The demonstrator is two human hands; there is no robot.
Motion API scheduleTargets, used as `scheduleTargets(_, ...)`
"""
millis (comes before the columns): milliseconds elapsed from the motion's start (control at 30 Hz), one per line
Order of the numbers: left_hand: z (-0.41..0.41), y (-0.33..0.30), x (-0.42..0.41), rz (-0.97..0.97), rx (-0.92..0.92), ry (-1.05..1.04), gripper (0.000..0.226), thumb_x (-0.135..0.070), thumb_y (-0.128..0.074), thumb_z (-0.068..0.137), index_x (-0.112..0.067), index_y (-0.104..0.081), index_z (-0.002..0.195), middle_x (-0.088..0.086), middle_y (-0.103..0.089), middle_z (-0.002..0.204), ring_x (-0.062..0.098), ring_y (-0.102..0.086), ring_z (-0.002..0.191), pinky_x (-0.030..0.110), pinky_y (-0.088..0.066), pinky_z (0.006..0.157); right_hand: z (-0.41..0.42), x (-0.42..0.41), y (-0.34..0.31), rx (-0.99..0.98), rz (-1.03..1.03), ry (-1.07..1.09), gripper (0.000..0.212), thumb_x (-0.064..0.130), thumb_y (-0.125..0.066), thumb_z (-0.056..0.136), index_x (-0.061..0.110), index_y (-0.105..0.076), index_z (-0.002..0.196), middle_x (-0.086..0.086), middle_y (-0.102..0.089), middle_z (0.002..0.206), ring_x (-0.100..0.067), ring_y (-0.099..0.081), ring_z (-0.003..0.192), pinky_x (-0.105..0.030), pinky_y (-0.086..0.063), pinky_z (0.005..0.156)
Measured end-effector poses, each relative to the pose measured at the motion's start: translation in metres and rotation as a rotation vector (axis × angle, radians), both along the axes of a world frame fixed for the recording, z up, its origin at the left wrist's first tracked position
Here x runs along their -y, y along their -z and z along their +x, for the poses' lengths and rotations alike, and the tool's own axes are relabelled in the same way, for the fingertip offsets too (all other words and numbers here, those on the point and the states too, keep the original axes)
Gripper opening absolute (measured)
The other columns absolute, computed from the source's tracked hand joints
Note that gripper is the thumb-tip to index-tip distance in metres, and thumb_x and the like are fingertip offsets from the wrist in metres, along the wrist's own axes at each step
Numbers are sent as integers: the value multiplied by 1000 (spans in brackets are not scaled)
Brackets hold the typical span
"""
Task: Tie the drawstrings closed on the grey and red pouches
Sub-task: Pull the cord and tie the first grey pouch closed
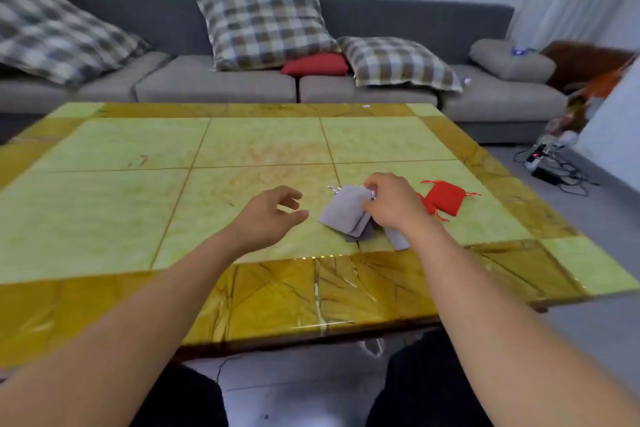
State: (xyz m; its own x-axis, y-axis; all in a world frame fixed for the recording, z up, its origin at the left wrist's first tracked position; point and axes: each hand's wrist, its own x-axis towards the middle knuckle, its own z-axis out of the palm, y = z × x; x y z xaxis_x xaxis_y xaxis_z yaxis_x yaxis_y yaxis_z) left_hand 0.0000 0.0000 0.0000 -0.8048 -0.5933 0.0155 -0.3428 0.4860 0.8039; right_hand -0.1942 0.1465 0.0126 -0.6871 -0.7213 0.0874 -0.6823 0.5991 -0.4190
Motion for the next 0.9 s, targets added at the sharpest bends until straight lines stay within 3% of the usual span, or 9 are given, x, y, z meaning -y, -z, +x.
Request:
scheduleTargets(233,-32,-6,13,-210,-60,73,37,-41,-67,90,-28,-59,123,-13,-63,112,6,-64,94,19,-48,72,-27,30,-16,-95,-218,-35,23,17,-66,87,15,-69,110,-4,-70,104,-23,-64,92,-36,-54,81)
scheduleTargets(300,-41,-3,18,-224,-78,68,33,-40,-66,91,-28,-60,121,-14,-63,109,4,-63,92,15,-45,67,-42,33,-13,-123,-66,80,30,28,-69,86,4,-70,104,-13,-71,103,-32,-66,96,-41,-55,83)
scheduleTargets(367,-39,11,21,-212,-38,68,32,-39,-67,91,-26,-61,120,-12,-65,109,5,-63,91,16,-46,67,-51,32,-2,14,99,82,48,40,-75,80,-6,-70,95,-20,-71,96,-38,-66,92,-44,-56,78)
scheduleTargets(467,-28,35,25,-172,50,78,34,-38,-67,91,-22,-62,120,-7,-66,111,9,-64,91,23,-51,74,-44,39,4,120,246,-19,42,34,-84,73,-4,-69,78,-14,-61,72,-28,-58,70,-34,-44,61)
scheduleTargets(567,-29,36,27,-135,22,34,35,-40,-66,91,-22,-62,121,-8,-65,113,8,-64,91,21,-50,72,-37,51,4,43,136,-63,22,23,-82,75,3,-76,82,-14,-73,80,-30,-69,80,-39,-55,69)
scheduleTargets(633,-34,30,24,-80,-27,-18,41,-43,-65,91,-24,-58,126,-9,-62,116,4,-61,92,20,-48,68,-29,53,-3,22,-13,-97,9,21,-79,78,13,-78,82,-6,-75,82,-23,-69,81,-35,-55,71)
scheduleTargets(700,-38,25,22,12,-58,-40,52,-46,-65,90,-25,-51,136,-9,-58,123,5,-61,94,24,-50,70,-22,53,-8,43,-138,-136,10,21,-77,82,15,-79,90,-3,-75,88,-18,-68,83,-32,-54,76)
scheduleTargets(833,-40,25,19,120,3,-62,80,-53,-65,87,-25,-29,152,-3,-44,146,20,-56,120,42,-52,96,-16,54,0,72,-169,-227,14,19,-68,91,15,-80,97,-5,-77,98,-16,-69,91,-32,-55,82)
scheduleTargets(900,-41,22,19,185,-37,-89,88,-54,-66,86,-28,-17,156,-3,-38,151,22,-51,129,44,-49,101,-10,55,-1,133,-240,-291,17,17,-67,93,15,-78,105,-2,-76,103,-3,-66,89,-16,-51,75)
